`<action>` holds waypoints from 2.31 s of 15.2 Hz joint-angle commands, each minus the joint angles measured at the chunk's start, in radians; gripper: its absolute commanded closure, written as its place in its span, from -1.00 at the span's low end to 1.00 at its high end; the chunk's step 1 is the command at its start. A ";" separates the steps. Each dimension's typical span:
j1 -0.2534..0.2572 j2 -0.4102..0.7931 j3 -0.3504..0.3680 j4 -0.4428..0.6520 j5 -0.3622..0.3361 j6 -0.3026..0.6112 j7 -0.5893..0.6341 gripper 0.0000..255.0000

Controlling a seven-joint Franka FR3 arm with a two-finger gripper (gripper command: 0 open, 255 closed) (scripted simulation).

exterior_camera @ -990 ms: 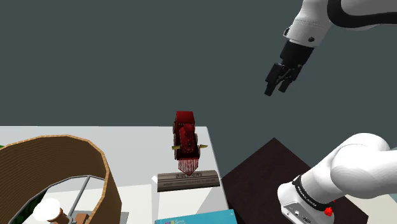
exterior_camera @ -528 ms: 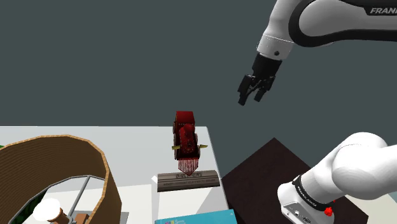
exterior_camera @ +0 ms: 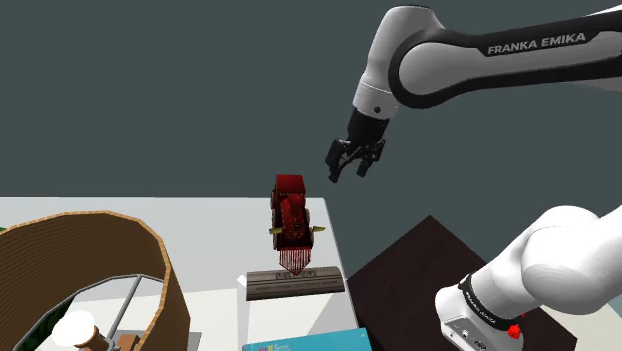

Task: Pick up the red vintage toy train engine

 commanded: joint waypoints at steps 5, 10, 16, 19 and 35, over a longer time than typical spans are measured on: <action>0.028 0.211 0.066 0.089 0.009 0.145 0.070 -1.00; 0.049 0.354 0.095 0.157 -0.010 0.231 0.117 -1.00; 0.054 0.407 0.097 0.128 -0.015 0.311 0.108 -1.00; 0.054 0.412 0.097 0.126 -0.016 0.318 0.107 1.00; 0.049 0.351 0.095 0.160 -0.010 0.226 0.117 1.00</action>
